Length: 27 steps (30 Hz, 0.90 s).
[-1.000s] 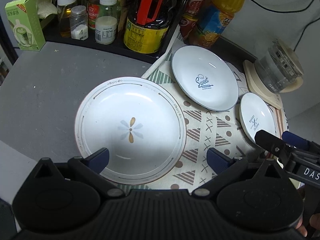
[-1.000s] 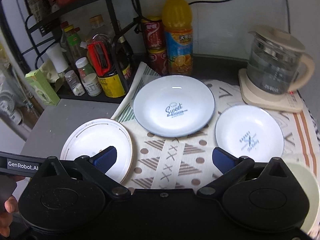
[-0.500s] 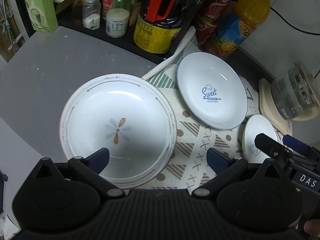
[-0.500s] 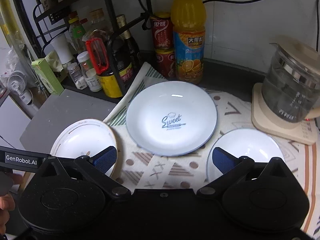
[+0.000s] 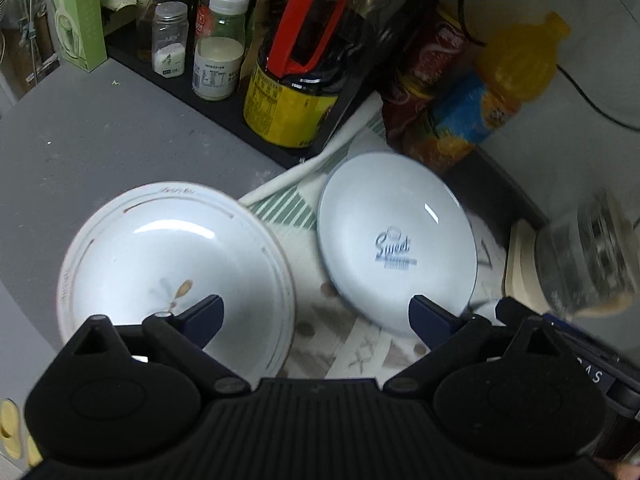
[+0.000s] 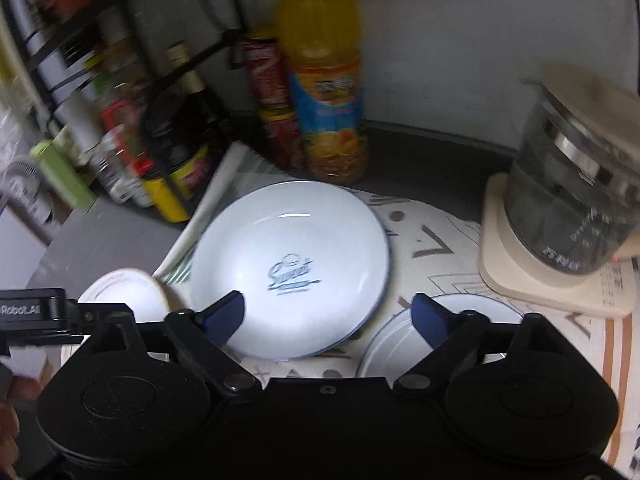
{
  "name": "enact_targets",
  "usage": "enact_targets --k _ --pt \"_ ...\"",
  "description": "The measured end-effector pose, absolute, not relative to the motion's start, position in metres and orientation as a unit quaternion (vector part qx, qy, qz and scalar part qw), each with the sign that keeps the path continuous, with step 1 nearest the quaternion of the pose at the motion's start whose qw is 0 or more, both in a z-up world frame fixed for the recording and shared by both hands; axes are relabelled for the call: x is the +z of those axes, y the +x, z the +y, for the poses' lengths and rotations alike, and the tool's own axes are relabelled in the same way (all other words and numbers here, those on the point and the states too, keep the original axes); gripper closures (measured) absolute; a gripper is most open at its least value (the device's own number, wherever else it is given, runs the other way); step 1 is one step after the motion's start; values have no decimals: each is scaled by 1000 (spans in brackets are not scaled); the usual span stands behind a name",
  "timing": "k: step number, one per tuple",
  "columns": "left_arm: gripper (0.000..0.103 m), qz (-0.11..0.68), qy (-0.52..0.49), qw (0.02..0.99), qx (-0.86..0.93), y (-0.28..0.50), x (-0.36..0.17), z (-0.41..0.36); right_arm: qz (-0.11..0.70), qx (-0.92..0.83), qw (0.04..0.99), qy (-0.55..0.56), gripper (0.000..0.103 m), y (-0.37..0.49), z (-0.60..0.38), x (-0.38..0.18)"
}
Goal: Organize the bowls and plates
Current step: 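Grasp the rim of the 'Sweet' plate with both tools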
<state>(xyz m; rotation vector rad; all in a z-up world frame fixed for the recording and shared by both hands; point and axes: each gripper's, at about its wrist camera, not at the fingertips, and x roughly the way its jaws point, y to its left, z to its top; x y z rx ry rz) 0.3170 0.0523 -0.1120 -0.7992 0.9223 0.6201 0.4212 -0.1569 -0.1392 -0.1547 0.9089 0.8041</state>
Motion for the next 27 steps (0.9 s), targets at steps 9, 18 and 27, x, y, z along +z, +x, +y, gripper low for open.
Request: enact_targets --k 9,18,27 --pt "36 411 -412 759 291 347 -136 75 484 355 800 -22 46 468 -152 -168" --pt "58 407 -446 742 293 371 -167 99 514 329 792 15 59 496 -142 -198" --pt "68 419 -451 733 289 384 -192 108 532 310 787 36 59 509 -140 -224"
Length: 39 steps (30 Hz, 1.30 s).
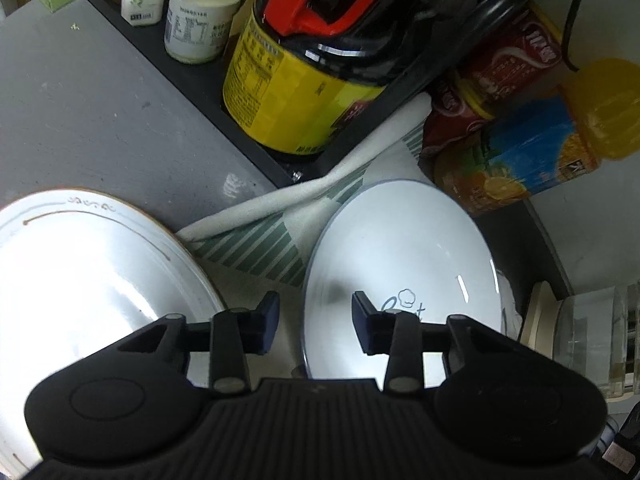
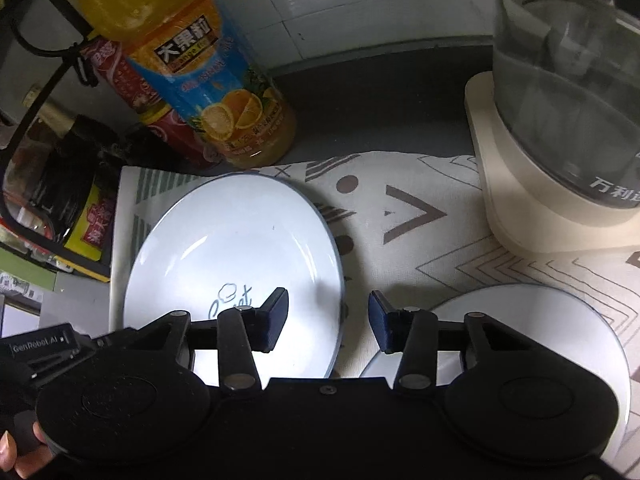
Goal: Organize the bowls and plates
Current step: 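Grasp the rim of the 'Sweet' plate with both tools, then lift and carry the 'Sweet' plate over the large flower-pattern plate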
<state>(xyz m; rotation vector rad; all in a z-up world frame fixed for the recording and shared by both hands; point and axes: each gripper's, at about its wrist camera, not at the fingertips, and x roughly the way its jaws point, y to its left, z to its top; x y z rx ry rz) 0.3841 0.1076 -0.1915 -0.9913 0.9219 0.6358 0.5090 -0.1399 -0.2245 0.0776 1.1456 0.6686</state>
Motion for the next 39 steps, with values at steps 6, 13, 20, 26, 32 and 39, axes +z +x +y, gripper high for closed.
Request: enact_targets --k 6,13,20,26,32,39 --pt "77 433 -444 729 289 388 -204 112 550 301 777 55 59 514 -136 -240" --pt "82 434 -451 727 283 394 -214 118 548 295 781 57 68 514 -132 -245" --pt "91 428 -469 723 273 401 -220 120 546 317 772 69 75 511 -128 -247" --pt "91 427 -481 716 271 402 -221 123 563 301 762 107 90 517 -137 -250" --pt "94 412 -500 721 246 393 -211 128 550 306 765 139 97 511 -156 -235" --pt "94 409 -506 723 232 383 -200 130 547 302 763 165 97 498 -168 -223"
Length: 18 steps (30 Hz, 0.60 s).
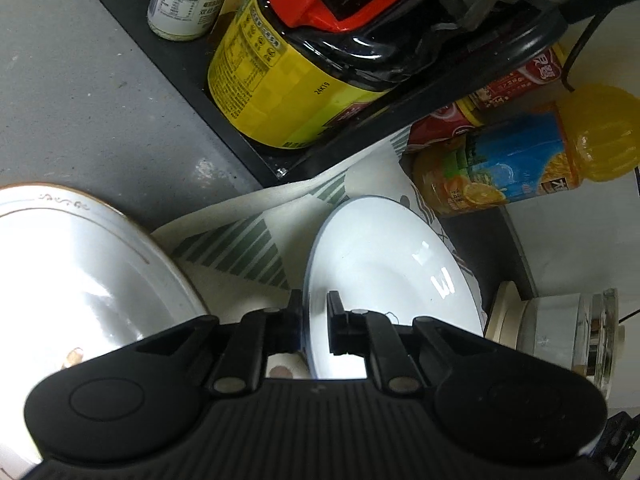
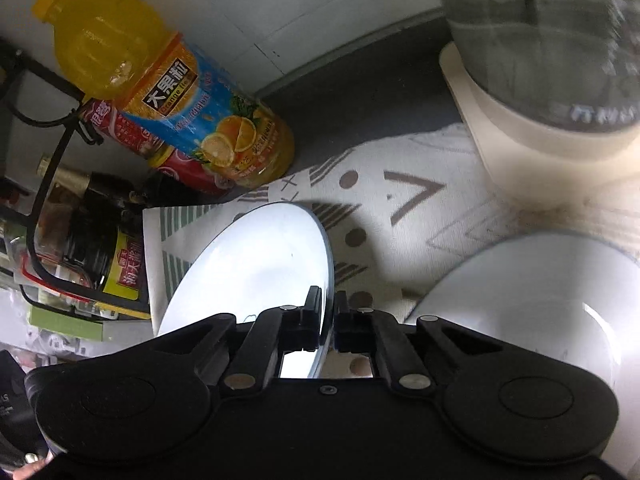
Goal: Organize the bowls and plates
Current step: 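Lift and carry the 'Sweet' plate over the large flower-pattern plate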
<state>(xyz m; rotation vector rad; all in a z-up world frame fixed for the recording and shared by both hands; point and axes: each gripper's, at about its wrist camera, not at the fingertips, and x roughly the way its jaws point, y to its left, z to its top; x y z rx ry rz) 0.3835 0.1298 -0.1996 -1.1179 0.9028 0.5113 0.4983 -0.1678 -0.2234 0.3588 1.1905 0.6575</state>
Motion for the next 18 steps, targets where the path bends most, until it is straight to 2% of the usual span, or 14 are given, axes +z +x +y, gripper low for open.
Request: enact_targets --k 18 --pt "94 406 -497 743 191 314 -160 138 496 320 788 173 96 427 -174 -181"
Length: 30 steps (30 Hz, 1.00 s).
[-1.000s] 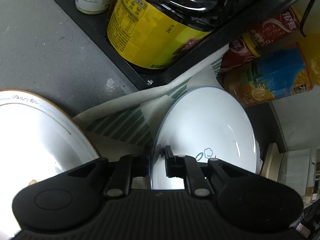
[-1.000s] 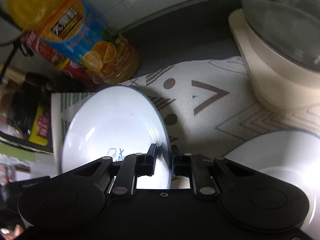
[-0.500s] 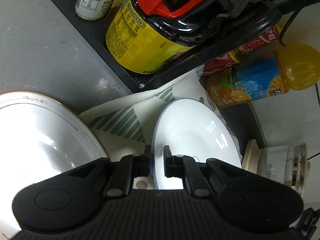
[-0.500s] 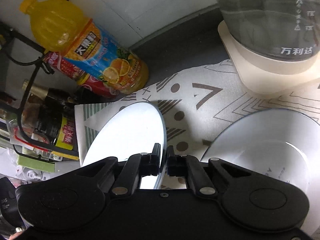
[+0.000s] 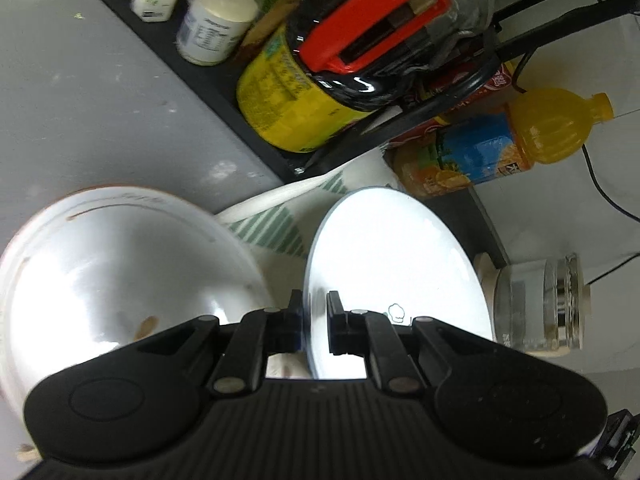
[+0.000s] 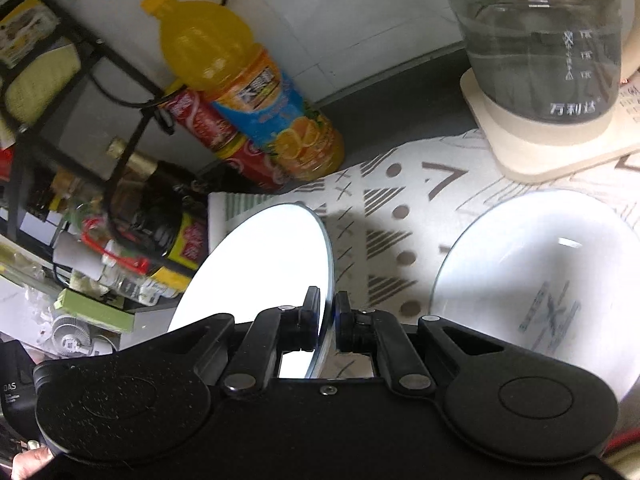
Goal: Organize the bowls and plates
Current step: 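Lift and carry the 'Sweet' plate over the large flower-pattern plate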
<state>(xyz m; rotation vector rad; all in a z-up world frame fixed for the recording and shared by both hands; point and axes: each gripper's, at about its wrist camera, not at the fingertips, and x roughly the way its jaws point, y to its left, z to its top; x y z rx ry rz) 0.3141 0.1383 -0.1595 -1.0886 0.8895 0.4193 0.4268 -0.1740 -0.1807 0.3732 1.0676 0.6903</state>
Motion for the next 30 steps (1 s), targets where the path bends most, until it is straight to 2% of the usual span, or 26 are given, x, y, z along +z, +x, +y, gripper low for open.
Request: enact_targets --k 30 --pt "94 408 -496 740 198 189 -164 174 489 335 790 159 94 301 -137 -182"
